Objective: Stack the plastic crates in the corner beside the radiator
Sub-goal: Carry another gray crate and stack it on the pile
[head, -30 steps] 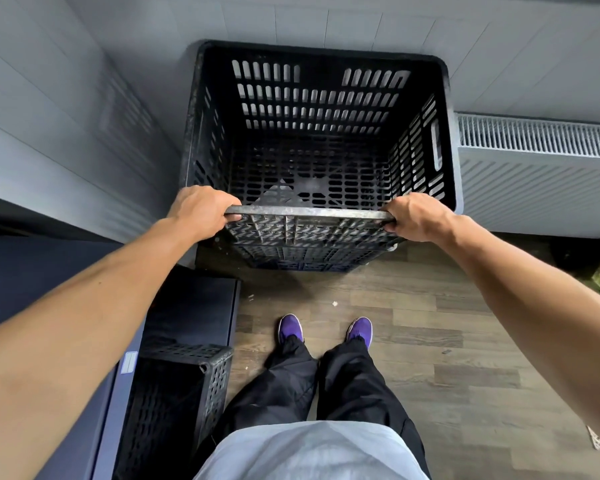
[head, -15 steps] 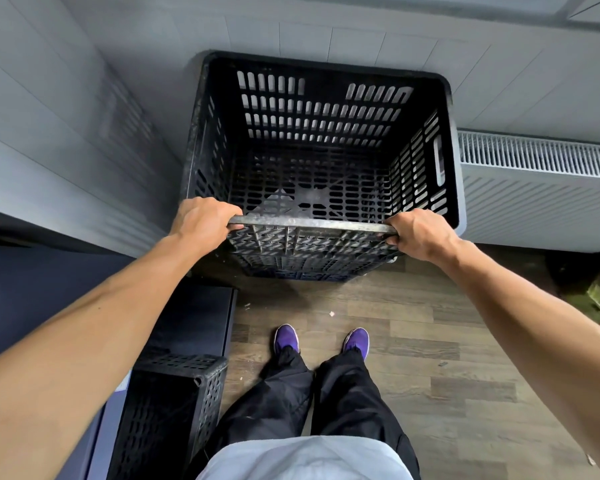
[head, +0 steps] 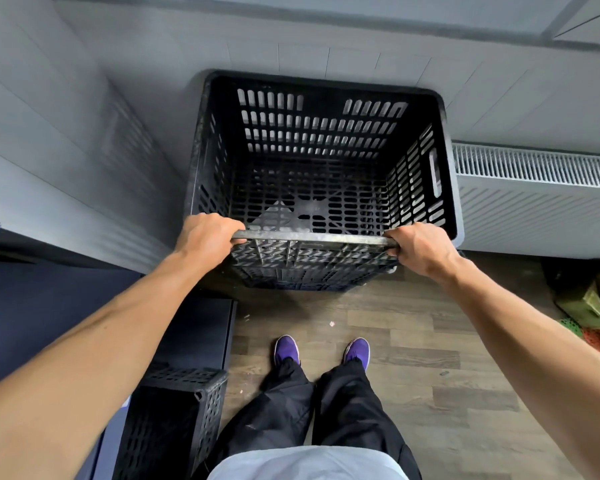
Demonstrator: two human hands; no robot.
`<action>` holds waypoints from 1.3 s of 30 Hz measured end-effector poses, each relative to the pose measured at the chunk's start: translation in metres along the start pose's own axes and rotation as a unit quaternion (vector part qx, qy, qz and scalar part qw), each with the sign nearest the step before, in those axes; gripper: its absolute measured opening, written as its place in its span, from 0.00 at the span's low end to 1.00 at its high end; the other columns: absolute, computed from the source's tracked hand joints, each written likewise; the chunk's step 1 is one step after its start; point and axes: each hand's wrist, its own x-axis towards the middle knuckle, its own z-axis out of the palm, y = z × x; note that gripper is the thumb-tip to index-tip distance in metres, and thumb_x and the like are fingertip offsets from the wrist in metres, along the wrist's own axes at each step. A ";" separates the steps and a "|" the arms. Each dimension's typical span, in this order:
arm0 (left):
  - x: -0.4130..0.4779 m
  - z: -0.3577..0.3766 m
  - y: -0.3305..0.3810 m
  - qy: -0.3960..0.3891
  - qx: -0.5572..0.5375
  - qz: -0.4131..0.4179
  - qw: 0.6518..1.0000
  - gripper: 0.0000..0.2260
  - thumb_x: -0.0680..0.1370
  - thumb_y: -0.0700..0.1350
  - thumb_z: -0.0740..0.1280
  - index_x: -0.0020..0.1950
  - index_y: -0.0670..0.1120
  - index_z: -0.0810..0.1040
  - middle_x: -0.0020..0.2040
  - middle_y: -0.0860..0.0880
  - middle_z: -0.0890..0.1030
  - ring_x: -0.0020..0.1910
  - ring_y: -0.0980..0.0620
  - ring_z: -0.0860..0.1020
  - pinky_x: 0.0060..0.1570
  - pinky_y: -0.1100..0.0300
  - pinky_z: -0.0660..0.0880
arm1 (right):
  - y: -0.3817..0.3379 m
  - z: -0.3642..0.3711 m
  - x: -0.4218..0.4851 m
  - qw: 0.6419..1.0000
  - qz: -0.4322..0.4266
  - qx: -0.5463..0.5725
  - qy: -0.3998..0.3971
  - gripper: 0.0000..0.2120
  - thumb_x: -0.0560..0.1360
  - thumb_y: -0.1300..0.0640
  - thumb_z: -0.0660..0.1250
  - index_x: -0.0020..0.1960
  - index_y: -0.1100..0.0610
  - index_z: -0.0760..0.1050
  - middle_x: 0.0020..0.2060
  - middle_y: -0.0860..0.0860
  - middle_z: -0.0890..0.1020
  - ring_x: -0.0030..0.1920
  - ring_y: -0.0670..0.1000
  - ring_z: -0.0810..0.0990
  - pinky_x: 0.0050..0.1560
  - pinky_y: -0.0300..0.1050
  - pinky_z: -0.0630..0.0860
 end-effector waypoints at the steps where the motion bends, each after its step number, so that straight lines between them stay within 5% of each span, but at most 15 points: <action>1: -0.001 0.000 0.001 -0.004 0.000 -0.002 1.000 0.06 0.80 0.48 0.65 0.52 0.54 0.82 0.41 0.50 0.84 0.45 0.47 0.82 0.40 0.58 0.70 | -0.001 0.001 0.000 1.000 0.006 0.002 0.001 0.09 0.76 0.55 0.68 0.55 0.54 0.77 0.44 0.55 0.84 0.46 0.59 0.83 0.42 0.49 0.76; 5: -0.004 0.005 -0.001 -0.014 -0.013 -0.009 1.000 0.11 0.78 0.42 0.67 0.55 0.56 0.82 0.44 0.51 0.84 0.45 0.48 0.81 0.43 0.57 0.71 | -0.004 0.004 -0.001 0.999 0.027 0.022 -0.012 0.10 0.76 0.52 0.68 0.55 0.54 0.77 0.44 0.54 0.83 0.45 0.58 0.82 0.44 0.50 0.78; 10: 0.003 0.002 -0.007 -0.034 -0.025 0.010 0.999 0.05 0.79 0.48 0.66 0.46 0.54 0.81 0.33 0.54 0.76 0.35 0.50 0.73 0.38 0.59 0.65 | -0.003 0.003 0.003 0.998 0.029 0.042 -0.021 0.12 0.76 0.46 0.69 0.56 0.50 0.79 0.44 0.52 0.84 0.44 0.55 0.82 0.44 0.48 0.77; 20: -0.001 0.007 -0.007 -0.017 -0.017 0.021 1.000 0.07 0.76 0.45 0.68 0.51 0.57 0.82 0.37 0.52 0.81 0.40 0.47 0.79 0.39 0.59 0.65 | -0.004 0.011 0.002 0.999 0.020 0.031 -0.030 0.12 0.78 0.44 0.65 0.55 0.50 0.79 0.38 0.49 0.82 0.36 0.51 0.79 0.38 0.44 0.77; 22: 0.011 0.003 -0.009 -0.016 -0.023 0.015 0.999 0.03 0.77 0.50 0.68 0.45 0.56 0.80 0.34 0.53 0.79 0.36 0.49 0.77 0.38 0.59 0.67 | 0.001 0.005 0.012 0.999 0.021 0.028 -0.024 0.11 0.78 0.45 0.65 0.54 0.50 0.79 0.36 0.48 0.81 0.34 0.50 0.78 0.37 0.44 0.77; 25: 0.020 0.000 -0.008 -0.035 -0.026 0.012 0.999 0.10 0.79 0.53 0.66 0.38 0.55 0.74 0.32 0.53 0.77 0.35 0.50 0.75 0.37 0.58 0.69 | 0.002 0.001 0.017 0.999 0.029 0.042 -0.018 0.09 0.78 0.46 0.65 0.52 0.49 0.79 0.35 0.48 0.81 0.33 0.50 0.77 0.38 0.45 0.78; 29: 0.004 0.011 -0.010 -0.048 -0.031 -0.007 0.998 0.04 0.77 0.47 0.67 0.46 0.55 0.81 0.36 0.51 0.80 0.38 0.48 0.76 0.39 0.58 0.71 | -0.010 0.015 0.006 0.999 0.036 0.021 -0.012 0.08 0.77 0.47 0.64 0.48 0.49 0.79 0.33 0.47 0.80 0.33 0.52 0.78 0.37 0.45 0.79; 39: 0.010 0.009 -0.014 -0.047 -0.031 0.000 0.998 0.05 0.77 0.50 0.66 0.46 0.57 0.81 0.37 0.52 0.82 0.41 0.49 0.80 0.44 0.56 0.76 | -0.011 0.013 0.010 0.998 0.048 0.035 -0.009 0.06 0.76 0.49 0.63 0.48 0.47 0.79 0.32 0.46 0.77 0.33 0.53 0.77 0.35 0.43 0.70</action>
